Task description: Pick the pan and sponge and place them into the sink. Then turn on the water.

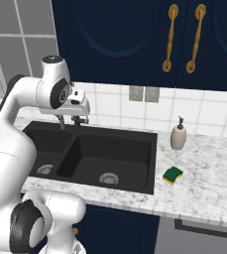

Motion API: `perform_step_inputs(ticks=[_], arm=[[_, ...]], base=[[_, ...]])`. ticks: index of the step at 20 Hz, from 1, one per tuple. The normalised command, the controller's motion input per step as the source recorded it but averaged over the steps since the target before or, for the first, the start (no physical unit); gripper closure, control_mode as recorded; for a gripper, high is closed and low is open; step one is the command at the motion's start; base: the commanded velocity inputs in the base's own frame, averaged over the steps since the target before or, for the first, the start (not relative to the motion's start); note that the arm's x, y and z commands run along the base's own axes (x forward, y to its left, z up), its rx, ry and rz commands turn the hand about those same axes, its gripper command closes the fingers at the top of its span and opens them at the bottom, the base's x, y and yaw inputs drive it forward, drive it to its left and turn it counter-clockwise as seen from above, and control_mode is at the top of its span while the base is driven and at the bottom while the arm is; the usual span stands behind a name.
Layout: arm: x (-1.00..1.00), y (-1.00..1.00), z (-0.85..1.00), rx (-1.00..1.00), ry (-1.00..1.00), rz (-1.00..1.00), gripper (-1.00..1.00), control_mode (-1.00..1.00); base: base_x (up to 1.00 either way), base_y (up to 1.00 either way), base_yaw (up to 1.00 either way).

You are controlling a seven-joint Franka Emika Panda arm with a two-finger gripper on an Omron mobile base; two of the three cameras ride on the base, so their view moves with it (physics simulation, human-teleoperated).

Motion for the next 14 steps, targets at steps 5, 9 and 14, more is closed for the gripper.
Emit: perform_step_inputs(ticks=[5, 9, 14], arm=[[-0.63, -0.31, -0.04, 0.05, -0.08, -0.01, -1.00, -1.00], [-0.67, -1.00, -0.34, 0.04, -0.01, -0.08, -1.00, -1.00], [-0.24, -0.98, -0.23, 0.04, 0.00, -0.16, -1.00, -1.00]], base=[[0.00, 0.00, 0.00], [0.00, 0.00, 0.00], [0.00, 0.00, 0.00]])
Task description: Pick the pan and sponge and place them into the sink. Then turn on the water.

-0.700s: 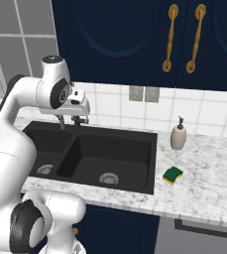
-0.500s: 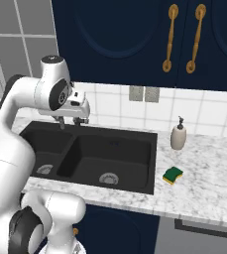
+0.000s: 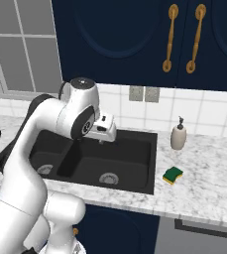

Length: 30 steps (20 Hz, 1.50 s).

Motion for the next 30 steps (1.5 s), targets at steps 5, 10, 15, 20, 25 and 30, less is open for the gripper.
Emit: perform_step_inputs(ticks=[5, 10, 15, 20, 25, 30], arm=[[-0.02, -1.00, -0.32, 0.00, 0.04, -0.20, -1.00, -1.00], [0.00, -1.00, -0.41, 0.00, 0.15, -0.25, -1.00, -1.00], [0.19, -0.99, -0.45, 0.00, 0.17, -0.31, -1.00, -1.00], [0.60, -0.71, -0.46, 0.00, 0.21, -0.26, -1.00, -1.00], [0.69, -0.64, -0.20, 0.06, 0.17, -0.12, -1.00, -1.00], [0.43, -0.27, -0.06, 0.11, 0.07, 0.00, -1.00, -1.00]], base=[[0.00, 0.00, 0.00], [0.00, 0.00, 0.00], [0.00, 0.00, 0.00], [0.00, 0.00, 0.00], [0.00, 0.00, 0.00], [0.00, 0.00, 0.00]])
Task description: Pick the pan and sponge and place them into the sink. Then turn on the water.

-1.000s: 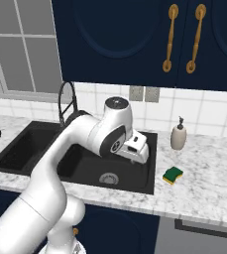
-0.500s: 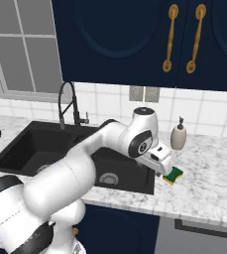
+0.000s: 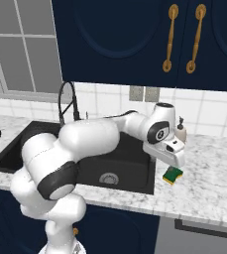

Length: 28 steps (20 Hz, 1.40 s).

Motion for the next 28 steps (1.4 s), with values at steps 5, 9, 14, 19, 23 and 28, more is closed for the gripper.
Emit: perform_step_inputs(ticks=[5, 9, 14, 19, 23, 28], arm=[[0.37, -0.18, -0.20, 0.08, 0.03, 0.00, -1.00, -1.00], [0.41, -0.14, -0.41, 0.05, 0.00, 0.00, -1.00, -1.00], [0.21, -0.19, -0.44, 0.01, 0.00, 0.00, -1.00, -1.00], [0.03, -0.34, -0.39, 0.00, 0.00, 0.00, -1.00, -1.00], [0.01, -0.05, -0.29, 0.00, 0.00, 0.00, -1.00, -1.00], [0.03, 0.00, -0.26, 0.00, 0.00, 0.01, -1.00, -1.00]], base=[[0.00, 0.00, 0.00], [0.00, 0.00, 0.00], [0.00, 0.00, 0.00], [0.00, 0.00, 0.00], [0.00, 0.00, 0.00], [0.00, 0.00, 0.00]])
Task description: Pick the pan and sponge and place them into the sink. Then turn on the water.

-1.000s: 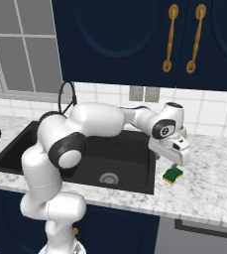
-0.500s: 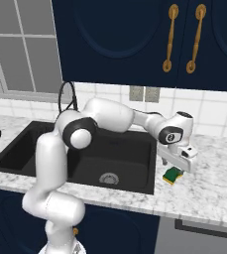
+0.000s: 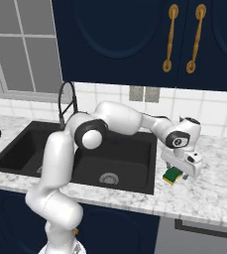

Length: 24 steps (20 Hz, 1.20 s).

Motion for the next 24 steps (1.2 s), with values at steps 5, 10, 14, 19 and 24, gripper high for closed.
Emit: perform_step_inputs(ticks=[5, 10, 14, 19, 24], arm=[[0.00, 0.07, -0.25, 0.00, 0.00, 0.01, -1.00, -1.00], [0.00, 0.30, -0.02, 0.00, 0.00, 0.00, -1.00, -1.00], [0.00, 0.25, 0.00, 0.00, 0.00, 0.00, -1.00, -1.00], [0.10, 0.02, -0.18, 0.00, 0.00, 0.01, -1.00, -1.00], [0.19, 0.00, -0.17, 0.00, 0.00, 0.03, -1.00, -1.00]], base=[[0.00, 0.00, 0.00], [0.00, 0.00, 0.00], [0.00, 0.00, 0.00], [0.00, 0.00, 0.00], [0.00, 0.00, 0.00]])
